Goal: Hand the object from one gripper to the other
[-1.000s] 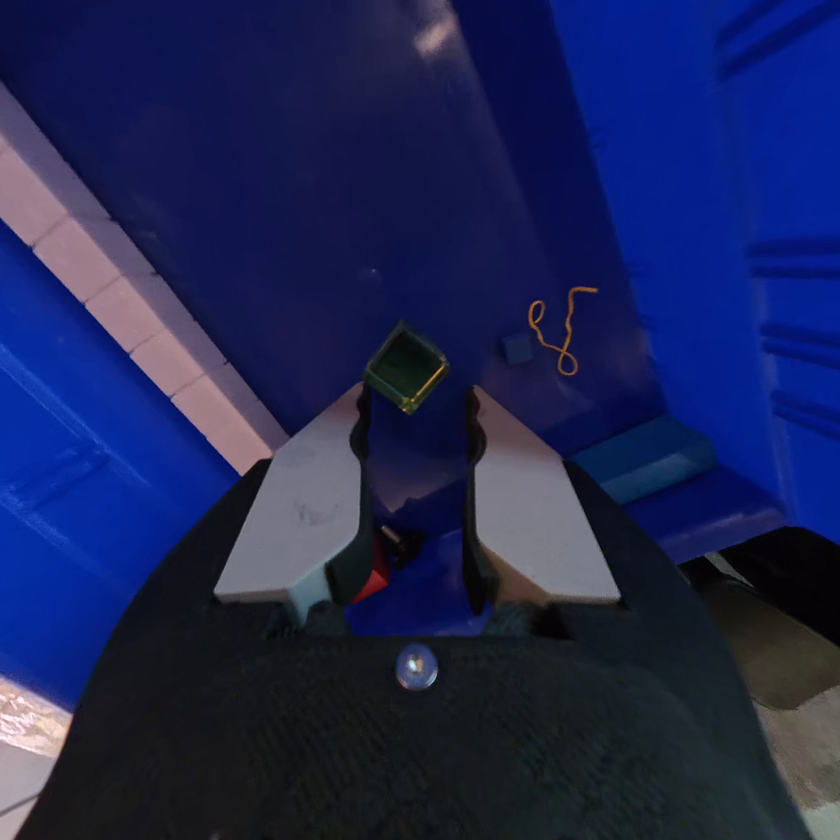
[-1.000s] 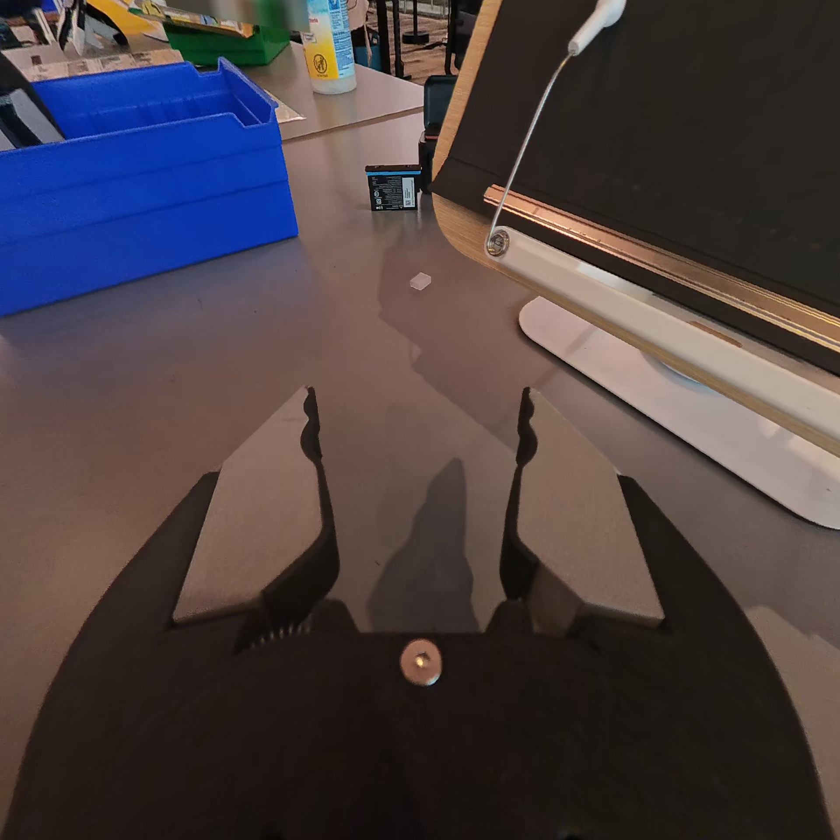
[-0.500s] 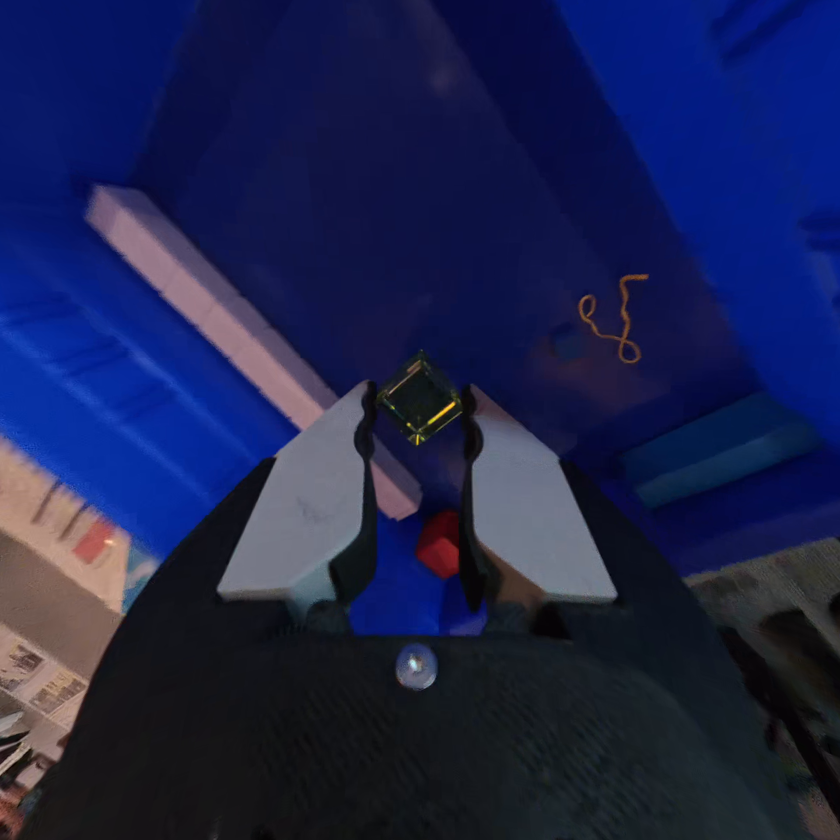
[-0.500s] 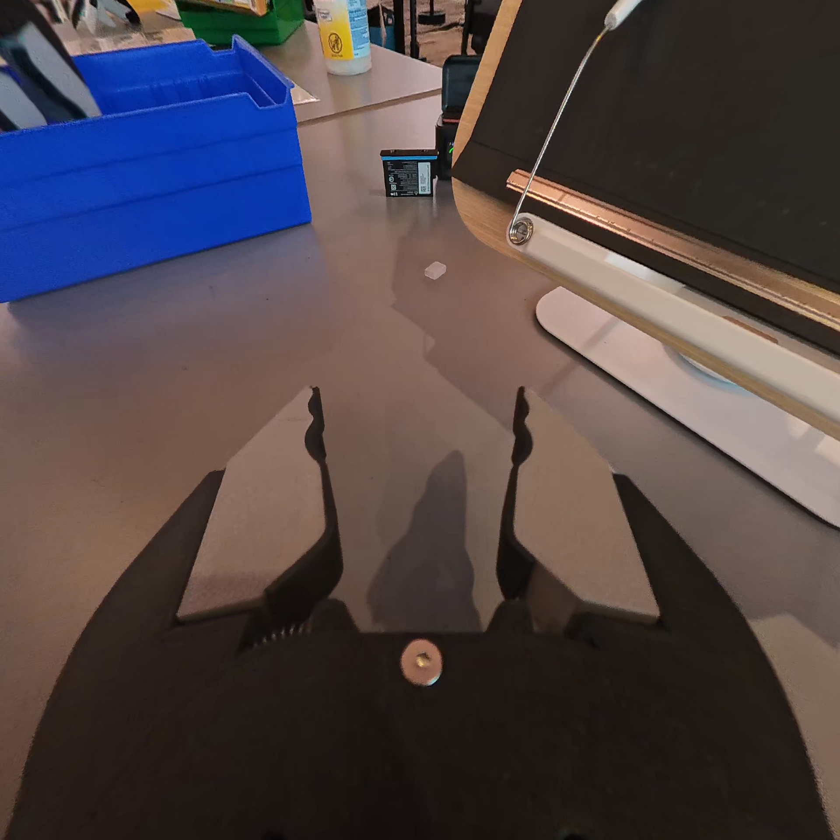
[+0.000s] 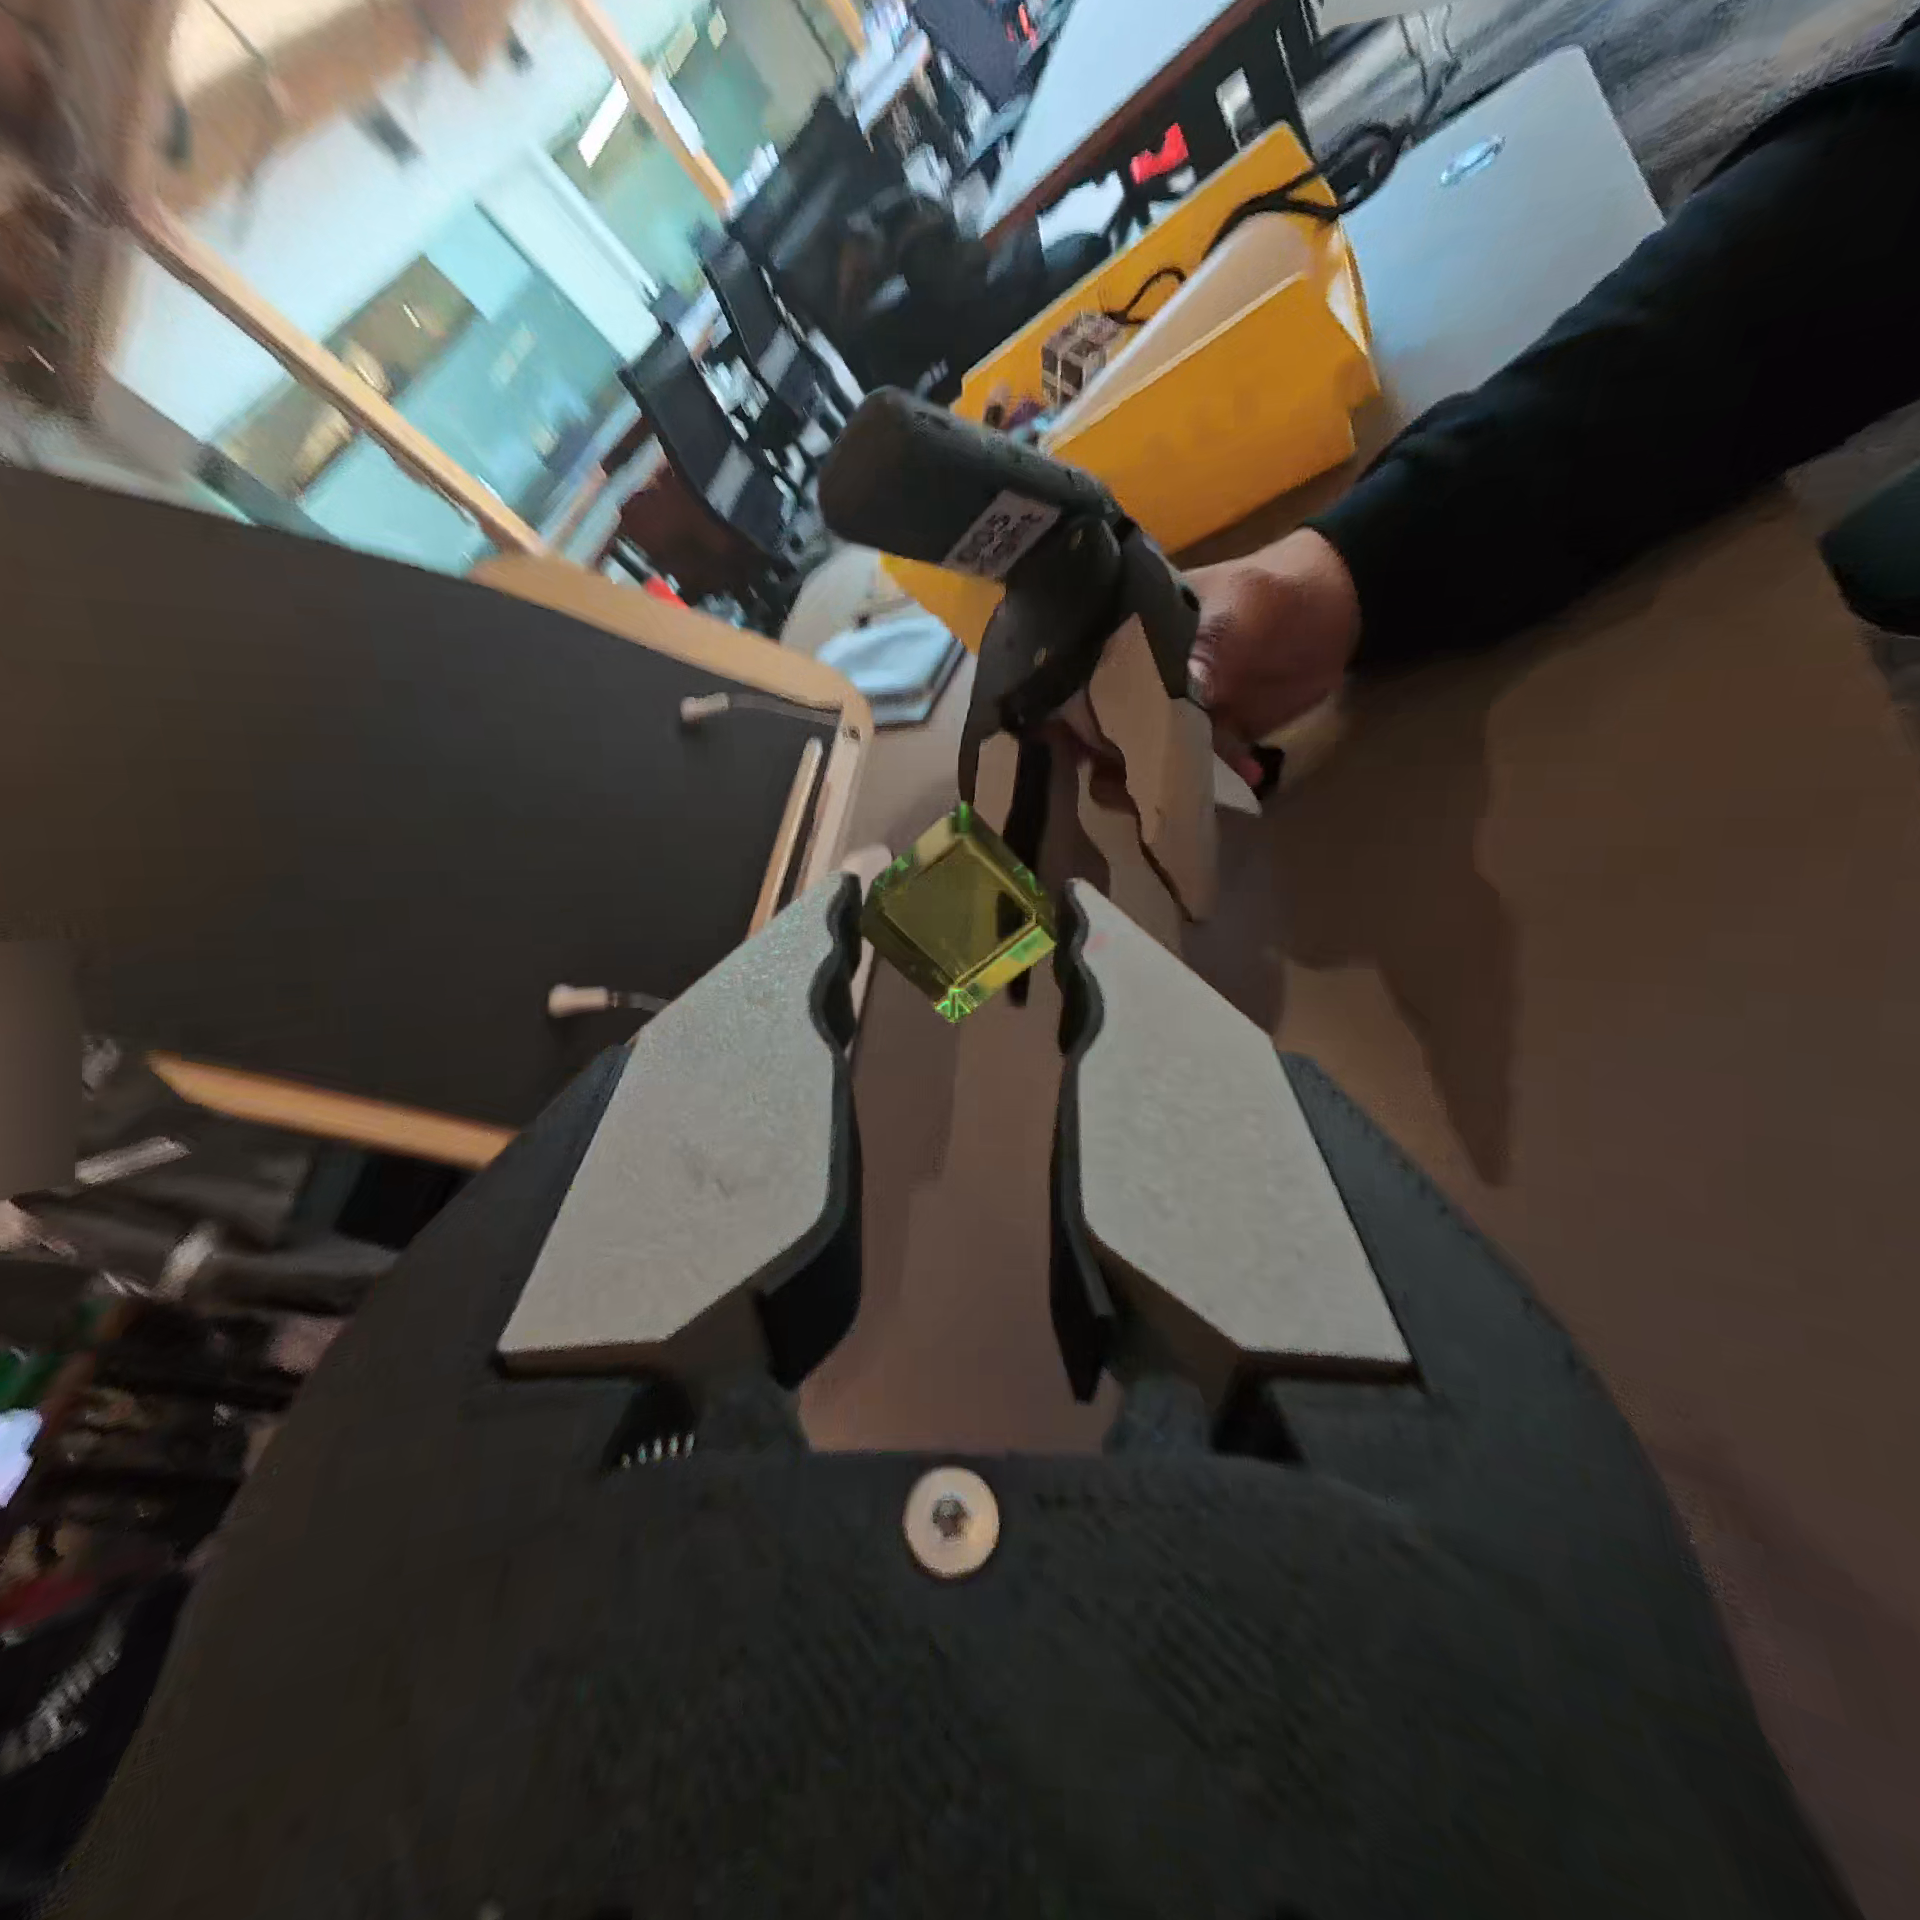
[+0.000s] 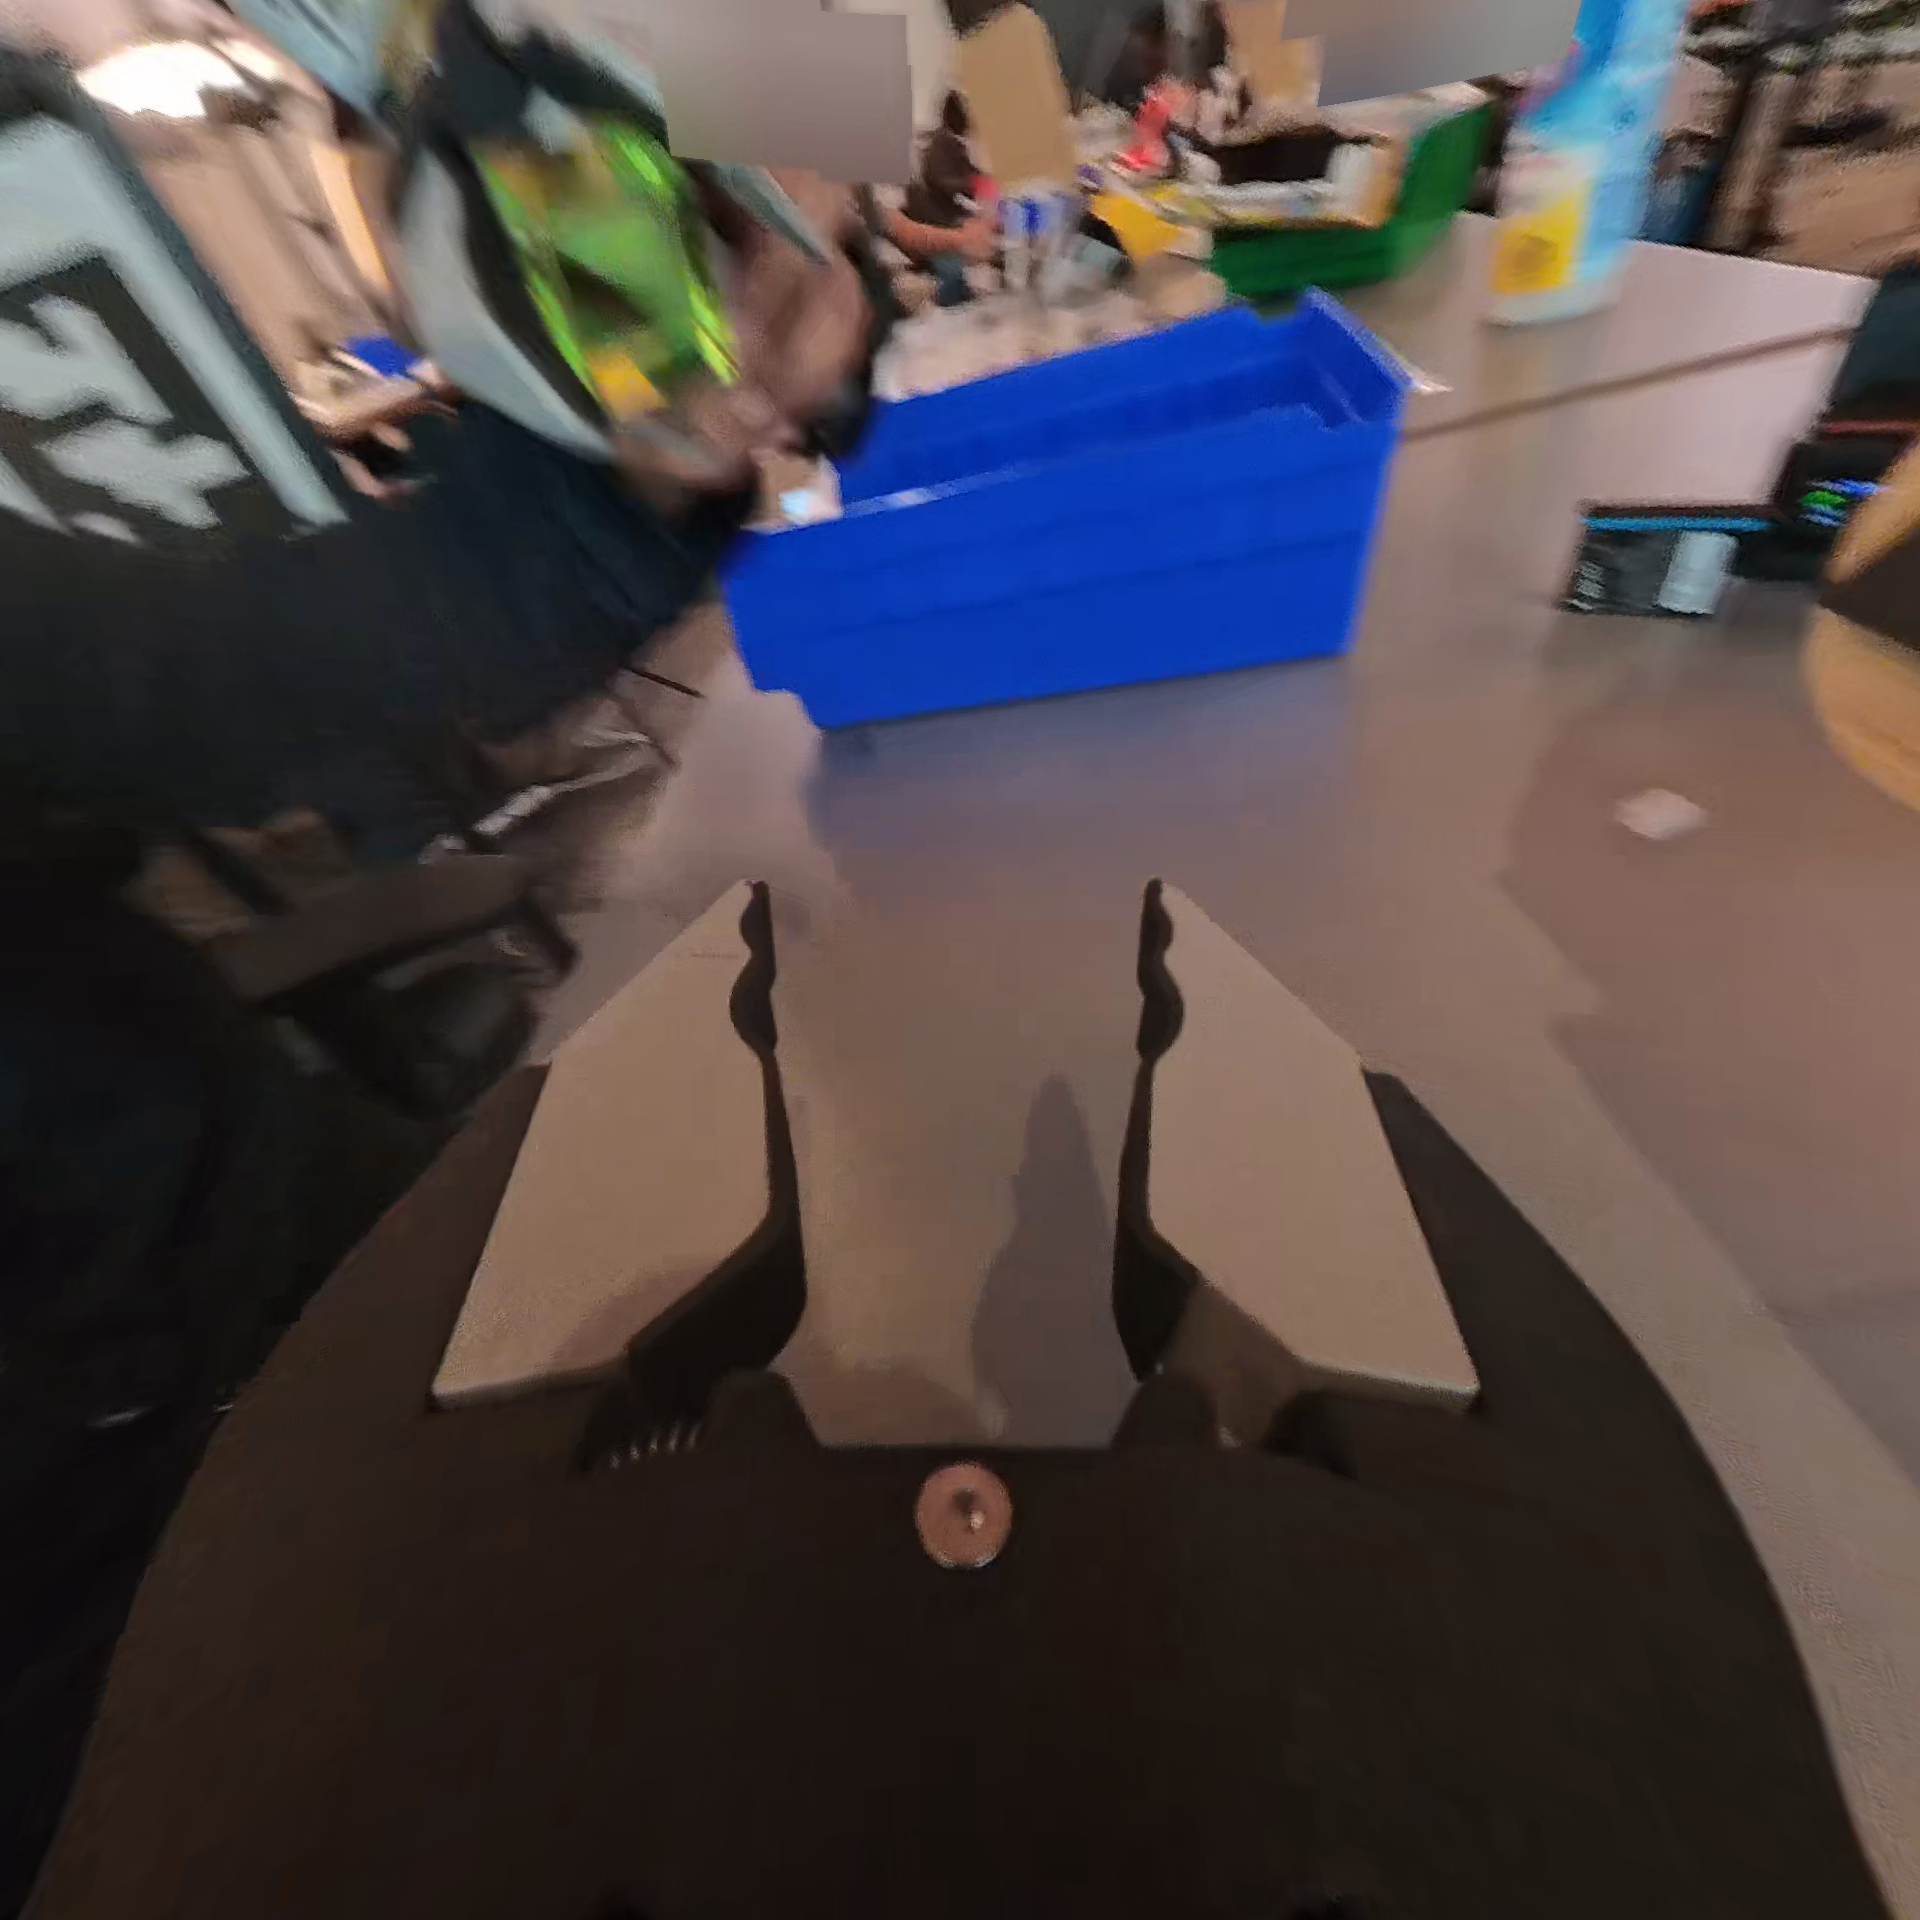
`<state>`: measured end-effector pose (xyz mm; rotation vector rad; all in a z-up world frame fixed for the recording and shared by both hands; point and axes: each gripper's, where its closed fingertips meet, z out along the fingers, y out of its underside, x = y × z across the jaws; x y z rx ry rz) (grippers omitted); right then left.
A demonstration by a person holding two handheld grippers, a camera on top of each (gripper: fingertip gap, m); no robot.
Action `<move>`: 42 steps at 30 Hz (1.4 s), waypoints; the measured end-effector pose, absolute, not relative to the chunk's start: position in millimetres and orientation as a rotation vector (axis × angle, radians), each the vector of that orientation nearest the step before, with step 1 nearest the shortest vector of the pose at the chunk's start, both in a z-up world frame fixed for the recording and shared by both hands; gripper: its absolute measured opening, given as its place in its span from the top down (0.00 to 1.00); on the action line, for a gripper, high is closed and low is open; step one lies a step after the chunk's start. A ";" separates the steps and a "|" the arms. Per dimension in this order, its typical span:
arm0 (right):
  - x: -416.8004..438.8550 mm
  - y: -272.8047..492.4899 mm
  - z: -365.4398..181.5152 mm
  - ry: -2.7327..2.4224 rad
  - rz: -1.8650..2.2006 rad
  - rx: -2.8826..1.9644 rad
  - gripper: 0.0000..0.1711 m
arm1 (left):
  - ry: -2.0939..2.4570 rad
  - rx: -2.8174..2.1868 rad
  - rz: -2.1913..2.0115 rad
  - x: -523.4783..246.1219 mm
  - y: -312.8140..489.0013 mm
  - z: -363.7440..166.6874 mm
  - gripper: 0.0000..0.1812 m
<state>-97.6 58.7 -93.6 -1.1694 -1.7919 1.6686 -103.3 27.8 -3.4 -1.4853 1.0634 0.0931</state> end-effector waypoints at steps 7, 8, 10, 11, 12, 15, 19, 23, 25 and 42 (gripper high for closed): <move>-62.8 70.8 -34.3 -1.601 2.095 -0.963 0.64 | 0.976 -1.294 -0.062 -53.3 80.1 -22.9 0.80; -61.7 78.6 -31.0 -1.553 2.140 -0.969 0.65 | 0.979 -1.279 -0.095 -47.6 84.0 -26.4 0.80; -58.3 87.8 -29.0 -1.504 2.225 -0.970 0.71 | 0.978 -1.266 -0.121 -41.4 93.1 -35.1 0.80; -55.5 88.3 -30.7 -1.521 2.253 -0.959 0.74 | 0.977 -1.266 -0.116 -41.3 97.5 -39.8 0.80; -53.7 87.6 -33.9 -1.549 2.265 -0.961 0.77 | 0.968 -1.267 -0.113 -42.8 101.3 -42.8 0.80; -55.0 87.6 -48.7 -1.639 2.227 -1.010 0.79 | 0.911 -1.268 -0.163 -48.4 105.8 -44.1 0.81; -64.4 96.6 -56.4 -1.597 2.188 -1.057 0.87 | 0.876 -1.292 -0.156 -52.2 111.6 -50.1 0.81; -66.7 91.3 -63.4 -1.631 2.211 -1.089 0.84 | 0.871 -1.322 -0.141 -48.0 113.8 -61.2 0.81; -71.6 97.4 -66.0 -1.604 2.123 -1.115 0.86 | 0.820 -1.362 -0.123 -54.0 119.3 -65.1 0.81; -87.6 159.9 -114.1 -1.584 1.463 -1.491 0.86 | 0.751 -1.646 -0.044 -87.9 143.3 -123.7 0.72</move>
